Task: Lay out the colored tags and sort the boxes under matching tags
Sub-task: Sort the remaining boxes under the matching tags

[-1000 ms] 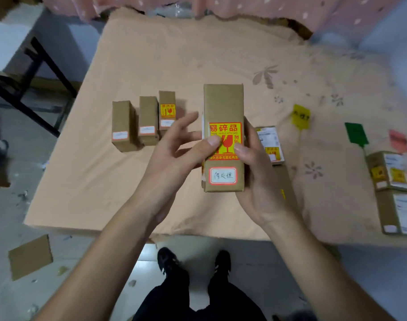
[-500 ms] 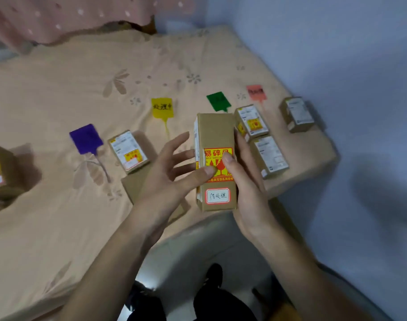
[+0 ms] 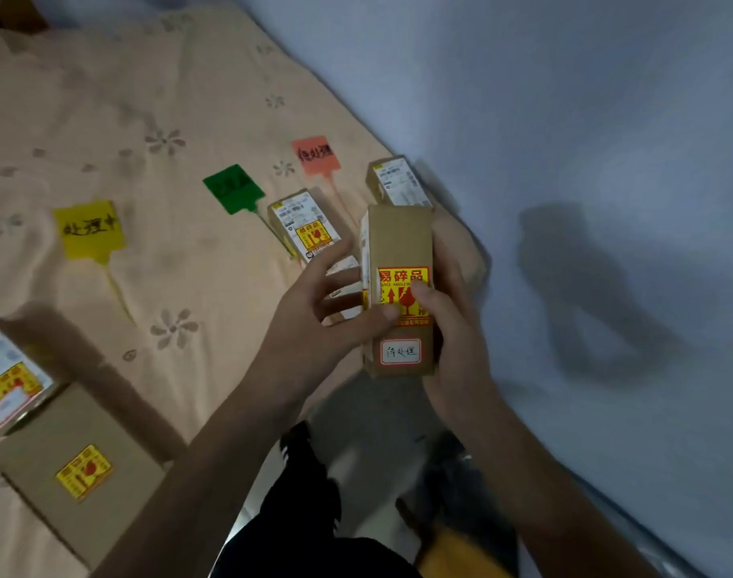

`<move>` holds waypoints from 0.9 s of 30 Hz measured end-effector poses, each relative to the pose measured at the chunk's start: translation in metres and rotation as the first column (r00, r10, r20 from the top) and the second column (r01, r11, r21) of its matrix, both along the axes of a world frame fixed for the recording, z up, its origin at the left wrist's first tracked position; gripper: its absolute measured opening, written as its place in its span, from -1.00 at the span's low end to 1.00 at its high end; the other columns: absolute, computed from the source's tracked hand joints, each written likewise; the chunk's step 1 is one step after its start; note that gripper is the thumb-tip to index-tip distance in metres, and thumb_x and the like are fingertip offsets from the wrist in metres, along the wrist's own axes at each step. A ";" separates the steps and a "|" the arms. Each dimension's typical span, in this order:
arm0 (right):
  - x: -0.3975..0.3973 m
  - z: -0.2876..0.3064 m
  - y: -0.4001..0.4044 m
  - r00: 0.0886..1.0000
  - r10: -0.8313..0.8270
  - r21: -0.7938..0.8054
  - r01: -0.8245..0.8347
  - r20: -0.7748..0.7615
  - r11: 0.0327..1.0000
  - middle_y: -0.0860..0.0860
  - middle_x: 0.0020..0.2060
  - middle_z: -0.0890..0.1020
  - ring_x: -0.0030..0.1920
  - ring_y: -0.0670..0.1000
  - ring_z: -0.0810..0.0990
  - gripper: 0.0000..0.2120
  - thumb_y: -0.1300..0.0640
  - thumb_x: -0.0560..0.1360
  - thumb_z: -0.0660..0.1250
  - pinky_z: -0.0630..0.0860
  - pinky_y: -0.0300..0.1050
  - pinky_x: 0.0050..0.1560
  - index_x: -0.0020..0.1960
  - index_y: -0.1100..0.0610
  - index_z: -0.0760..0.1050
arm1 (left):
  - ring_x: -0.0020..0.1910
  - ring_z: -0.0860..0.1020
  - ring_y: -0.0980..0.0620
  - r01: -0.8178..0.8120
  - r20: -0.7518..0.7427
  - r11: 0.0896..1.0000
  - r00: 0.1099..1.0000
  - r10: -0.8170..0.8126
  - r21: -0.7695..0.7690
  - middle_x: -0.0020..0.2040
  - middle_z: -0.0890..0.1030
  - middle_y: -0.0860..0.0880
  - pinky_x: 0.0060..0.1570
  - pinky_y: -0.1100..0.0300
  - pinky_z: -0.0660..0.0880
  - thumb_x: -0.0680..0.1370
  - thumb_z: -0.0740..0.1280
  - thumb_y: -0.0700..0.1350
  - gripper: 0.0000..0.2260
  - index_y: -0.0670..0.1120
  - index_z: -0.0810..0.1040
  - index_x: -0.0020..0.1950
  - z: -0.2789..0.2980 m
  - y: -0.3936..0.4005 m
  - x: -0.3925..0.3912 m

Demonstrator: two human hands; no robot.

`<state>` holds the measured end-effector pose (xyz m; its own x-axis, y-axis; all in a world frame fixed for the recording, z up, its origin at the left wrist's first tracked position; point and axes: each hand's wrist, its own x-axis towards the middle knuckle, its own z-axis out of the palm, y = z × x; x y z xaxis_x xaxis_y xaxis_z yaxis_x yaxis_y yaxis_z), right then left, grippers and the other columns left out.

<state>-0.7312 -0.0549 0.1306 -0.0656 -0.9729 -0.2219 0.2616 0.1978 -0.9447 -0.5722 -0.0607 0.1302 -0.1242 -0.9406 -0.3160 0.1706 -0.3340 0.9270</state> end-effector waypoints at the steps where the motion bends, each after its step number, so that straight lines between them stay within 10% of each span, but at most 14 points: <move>1: -0.003 -0.005 -0.011 1.000 -0.011 0.017 0.011 -0.002 1.000 0.00 0.34 0.71 0.24 0.06 0.76 -0.49 0.01 0.53 0.41 0.72 -0.11 0.07 0.47 -0.22 0.53 | 0.22 0.71 0.15 0.002 -0.011 1.000 1.000 -0.002 0.017 0.25 0.72 0.17 0.05 0.19 0.71 0.29 0.67 0.06 -0.19 0.29 0.50 0.51 -0.006 -0.012 -0.002; 10: -0.041 -0.045 -0.102 0.916 -0.023 0.043 0.044 -0.401 0.998 -0.38 0.41 0.57 0.35 -0.05 0.67 -0.34 -0.15 0.49 0.50 0.74 0.09 0.20 0.54 -0.37 0.37 | 0.23 0.72 -0.01 -0.026 0.008 0.978 1.000 0.025 0.207 0.27 0.72 -0.01 0.16 0.06 0.69 0.55 0.55 -0.19 -0.52 0.06 0.57 0.44 -0.049 -0.095 -0.023; 14: -0.079 -0.105 -0.134 0.564 0.089 0.111 0.004 -0.821 0.994 -0.07 0.60 0.41 0.55 0.01 0.44 -0.26 -0.06 0.58 0.50 0.52 0.18 0.49 0.66 -0.03 0.26 | 0.22 0.68 -0.06 -0.108 0.145 0.953 0.987 0.069 0.283 0.19 0.72 -0.03 0.25 -0.04 0.63 0.55 0.49 -0.18 -0.67 0.01 0.65 0.30 -0.068 -0.115 -0.036; 19: -0.102 -0.163 -0.156 0.119 0.311 0.303 -0.086 -0.943 0.949 0.16 0.71 0.20 0.57 0.30 0.37 -0.13 -0.17 0.59 0.44 0.48 0.28 0.41 0.73 0.11 0.12 | 0.18 0.69 -0.14 -0.228 0.213 0.900 0.965 0.156 0.372 0.13 0.73 -0.12 0.18 0.03 0.62 0.62 0.41 -0.28 -0.80 -0.11 0.69 0.21 -0.090 -0.117 -0.047; 27: -0.119 -0.155 -0.192 0.123 0.318 0.297 -0.163 -0.940 0.941 0.11 0.72 0.18 0.58 0.30 0.34 -0.16 -0.26 0.57 0.40 0.47 0.34 0.37 0.70 0.05 0.17 | 0.18 0.72 -0.18 -0.367 0.289 0.829 0.921 0.261 0.422 0.17 0.75 -0.16 0.26 -0.07 0.64 0.64 0.41 -0.19 -0.84 -0.12 0.69 0.21 -0.090 -0.100 -0.064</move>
<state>-0.8500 -0.2468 -0.0245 -0.0664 -0.9621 -0.2646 -0.9247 0.1589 -0.3459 -0.6360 -0.1612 0.0407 0.2722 -0.6555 -0.7044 0.1595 -0.6912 0.7049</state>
